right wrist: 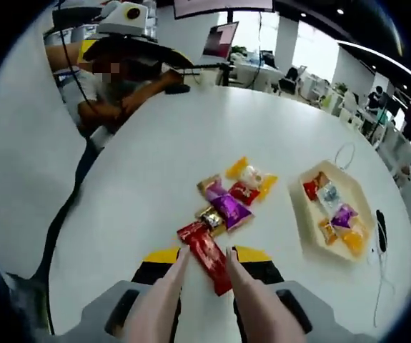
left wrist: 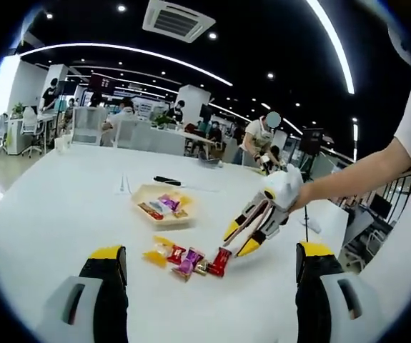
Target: Place the target food into the container with the food tongs after gripping and lifting it, then release it inside without dropping or visibly crushing the food.
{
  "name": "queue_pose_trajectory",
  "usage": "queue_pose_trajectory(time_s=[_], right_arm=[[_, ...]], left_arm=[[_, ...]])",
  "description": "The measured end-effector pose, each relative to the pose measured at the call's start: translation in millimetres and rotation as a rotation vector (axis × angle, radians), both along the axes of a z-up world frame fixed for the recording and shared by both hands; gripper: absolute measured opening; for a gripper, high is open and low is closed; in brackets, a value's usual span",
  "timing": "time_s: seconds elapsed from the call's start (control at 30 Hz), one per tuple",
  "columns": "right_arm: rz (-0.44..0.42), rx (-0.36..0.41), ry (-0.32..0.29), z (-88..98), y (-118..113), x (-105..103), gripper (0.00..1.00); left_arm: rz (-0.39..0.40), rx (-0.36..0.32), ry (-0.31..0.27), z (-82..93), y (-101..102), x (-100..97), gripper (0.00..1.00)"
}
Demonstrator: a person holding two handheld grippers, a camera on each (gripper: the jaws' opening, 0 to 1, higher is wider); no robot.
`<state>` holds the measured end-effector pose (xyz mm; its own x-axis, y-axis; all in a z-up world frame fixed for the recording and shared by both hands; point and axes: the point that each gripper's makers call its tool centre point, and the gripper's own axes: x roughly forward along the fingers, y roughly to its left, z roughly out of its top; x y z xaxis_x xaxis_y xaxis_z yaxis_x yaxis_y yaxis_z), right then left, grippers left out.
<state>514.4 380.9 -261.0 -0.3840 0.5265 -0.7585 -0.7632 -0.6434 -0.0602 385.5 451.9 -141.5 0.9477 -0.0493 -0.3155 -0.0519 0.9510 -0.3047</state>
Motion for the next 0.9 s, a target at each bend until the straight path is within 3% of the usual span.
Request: queue_pose_trajectory(time_s=[0.07,0.43,0.5,0.6,0.9], right_arm=[[0.004,-0.002,0.013,-0.6,2,-3,0.27],[0.085,-0.061,-0.050,-28.5,3,-8,0.27],[0.084,-0.006,-0.037,-25.5,9,-6,0.27],[-0.016,-0.025,0.033,-25.9,11,-1,0.27],[-0.102,-0.008,0.062,-26.1,12,1,0.27]], left_arm=[[-0.003,0.008,0.006,1.3,-2,-1.2,0.99],[0.009,-0.009,0.009,-1.8,-8,-0.5,0.99],[0.010,-0.009,0.005,-0.7,-7,2.0,0.99],[0.019,-0.006,-0.001,2.1,-5,4.6,0.99],[0.026,-0.023,0.000,-3.4,-7,-0.6,0.99]])
